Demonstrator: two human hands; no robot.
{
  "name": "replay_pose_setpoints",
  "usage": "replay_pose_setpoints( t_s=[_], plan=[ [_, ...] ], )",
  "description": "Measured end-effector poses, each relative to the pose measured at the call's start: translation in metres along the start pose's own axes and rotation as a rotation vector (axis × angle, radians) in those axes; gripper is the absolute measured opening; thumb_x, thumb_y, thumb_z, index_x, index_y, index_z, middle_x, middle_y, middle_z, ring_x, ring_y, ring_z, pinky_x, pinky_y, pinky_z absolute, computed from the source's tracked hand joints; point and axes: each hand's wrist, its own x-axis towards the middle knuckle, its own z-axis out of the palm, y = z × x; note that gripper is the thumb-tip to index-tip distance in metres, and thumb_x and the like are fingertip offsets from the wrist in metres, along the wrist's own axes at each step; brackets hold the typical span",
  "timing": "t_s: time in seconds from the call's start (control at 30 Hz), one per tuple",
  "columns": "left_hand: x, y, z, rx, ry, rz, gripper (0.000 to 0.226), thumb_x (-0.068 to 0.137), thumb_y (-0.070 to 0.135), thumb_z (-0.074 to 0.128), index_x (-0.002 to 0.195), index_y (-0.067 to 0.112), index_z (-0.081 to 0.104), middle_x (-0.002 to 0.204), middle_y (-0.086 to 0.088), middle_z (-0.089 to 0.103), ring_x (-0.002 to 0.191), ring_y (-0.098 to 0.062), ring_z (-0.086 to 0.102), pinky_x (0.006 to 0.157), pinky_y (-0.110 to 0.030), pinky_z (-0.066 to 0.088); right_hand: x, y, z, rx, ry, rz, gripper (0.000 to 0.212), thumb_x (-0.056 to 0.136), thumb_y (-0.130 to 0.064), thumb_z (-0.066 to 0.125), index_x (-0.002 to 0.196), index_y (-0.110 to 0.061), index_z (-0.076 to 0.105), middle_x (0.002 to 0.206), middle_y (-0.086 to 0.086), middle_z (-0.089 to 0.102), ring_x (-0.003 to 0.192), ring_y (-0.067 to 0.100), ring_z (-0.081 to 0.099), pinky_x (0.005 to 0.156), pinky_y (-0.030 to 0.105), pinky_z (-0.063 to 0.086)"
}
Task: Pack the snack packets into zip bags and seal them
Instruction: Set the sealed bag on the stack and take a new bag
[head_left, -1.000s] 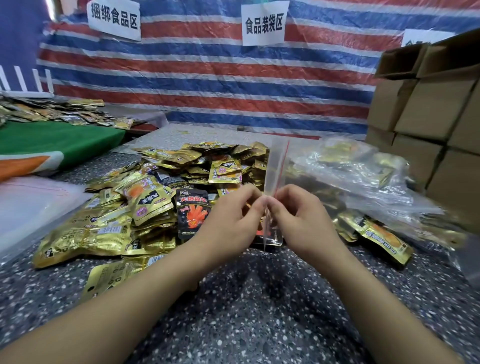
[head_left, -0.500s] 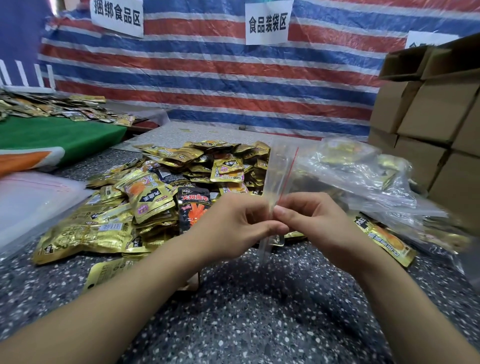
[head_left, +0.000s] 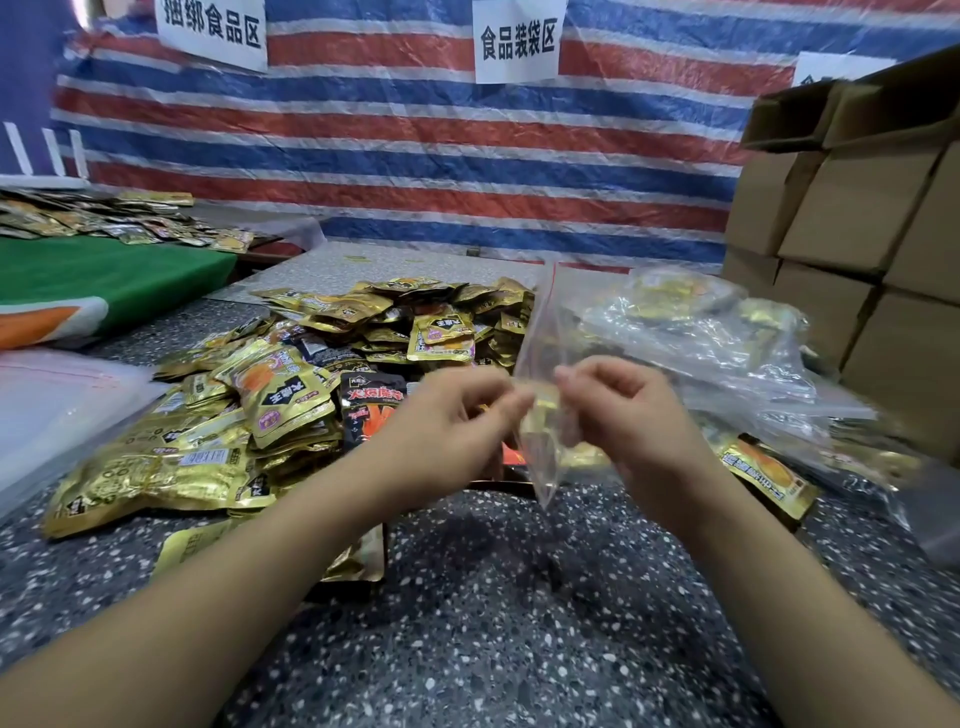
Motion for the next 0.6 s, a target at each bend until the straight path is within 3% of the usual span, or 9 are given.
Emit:
replay_pose_setpoints(
  t_s=[0.07, 0.13, 0.23, 0.33, 0.4, 0.47, 0.53, 0.6],
  plan=[
    [0.005, -0.002, -0.012, -0.016, 0.156, -0.130, 0.030, 0.103, 0.024, 0.048, 0.078, 0.010, 0.060, 0.063, -0.002, 0.065, 0.050, -0.019, 0.062, 0.049, -0.032, 0.048, 0.004, 0.000, -0.008, -0.088, 0.314, -0.034, 0.032, 0.090, -0.011, 0.064, 0.060, -0.010, 0.056, 0.051, -0.001, 0.050, 0.047, 0.011, 0.047, 0.051, 0.027, 0.042],
    [0.009, -0.004, -0.022, -0.057, 0.236, -0.215, 0.034, 0.103, 0.024, 0.046, 0.075, 0.009, 0.058, 0.061, 0.001, 0.063, 0.051, -0.017, 0.061, 0.053, -0.031, 0.049, 0.005, 0.001, -0.017, -0.295, 0.505, -0.109, 0.030, 0.081, -0.020, 0.060, 0.058, -0.005, 0.047, 0.051, 0.001, 0.043, 0.050, 0.015, 0.042, 0.052, 0.030, 0.036],
    [0.010, -0.005, -0.020, 0.038, 0.188, -0.215, 0.040, 0.104, 0.029, 0.045, 0.072, 0.010, 0.058, 0.060, 0.002, 0.063, 0.050, -0.015, 0.061, 0.055, -0.031, 0.049, 0.003, 0.002, -0.014, -0.405, 0.554, -0.165, 0.030, 0.074, -0.023, 0.055, 0.051, -0.015, 0.038, 0.047, -0.006, 0.035, 0.051, 0.016, 0.034, 0.052, 0.032, 0.030],
    [0.006, -0.007, -0.011, 0.260, 0.176, -0.139, 0.034, 0.103, 0.037, 0.043, 0.080, 0.017, 0.059, 0.069, 0.000, 0.063, 0.058, -0.017, 0.062, 0.058, -0.041, 0.051, 0.003, 0.003, -0.008, -0.460, 0.539, -0.185, 0.032, 0.075, -0.022, 0.055, 0.050, -0.020, 0.034, 0.044, -0.012, 0.031, 0.049, 0.014, 0.030, 0.052, 0.031, 0.028],
    [0.003, -0.006, -0.007, 0.340, 0.253, -0.030, 0.021, 0.102, 0.039, 0.046, 0.105, 0.022, 0.057, 0.074, 0.008, 0.061, 0.060, -0.011, 0.059, 0.058, -0.040, 0.050, 0.002, 0.002, -0.008, -0.452, 0.548, -0.197, 0.031, 0.073, -0.024, 0.053, 0.050, -0.020, 0.033, 0.045, -0.011, 0.031, 0.049, 0.015, 0.030, 0.052, 0.032, 0.027],
    [0.000, 0.001, -0.006, 0.463, 0.349, 0.183, 0.033, 0.102, 0.033, 0.049, 0.133, 0.023, 0.049, 0.070, 0.015, 0.052, 0.054, -0.004, 0.050, 0.051, -0.031, 0.045, 0.002, 0.001, -0.008, -0.425, 0.562, -0.213, 0.032, 0.072, -0.024, 0.053, 0.049, -0.020, 0.032, 0.045, -0.009, 0.031, 0.049, 0.015, 0.031, 0.051, 0.032, 0.027],
    [-0.004, 0.013, -0.006, 0.570, 0.354, 0.423, 0.038, 0.099, 0.029, 0.051, 0.135, 0.016, 0.055, 0.066, 0.016, 0.048, 0.050, -0.004, 0.039, 0.046, -0.020, 0.038, 0.001, -0.002, -0.005, -0.426, 0.573, -0.232, 0.032, 0.072, -0.023, 0.053, 0.048, -0.018, 0.032, 0.046, -0.007, 0.031, 0.048, 0.021, 0.031, 0.050, 0.035, 0.028],
    [-0.009, 0.020, -0.002, 0.641, 0.259, 0.563, 0.036, 0.095, 0.040, 0.054, 0.117, 0.015, 0.069, 0.068, 0.009, 0.063, 0.055, 0.002, 0.040, 0.049, -0.017, 0.040, 0.001, -0.004, -0.002, -0.420, 0.580, -0.234, 0.032, 0.072, -0.022, 0.054, 0.049, -0.013, 0.033, 0.047, 0.001, 0.032, 0.048, 0.036, 0.039, 0.047, 0.043, 0.036]
  ],
)
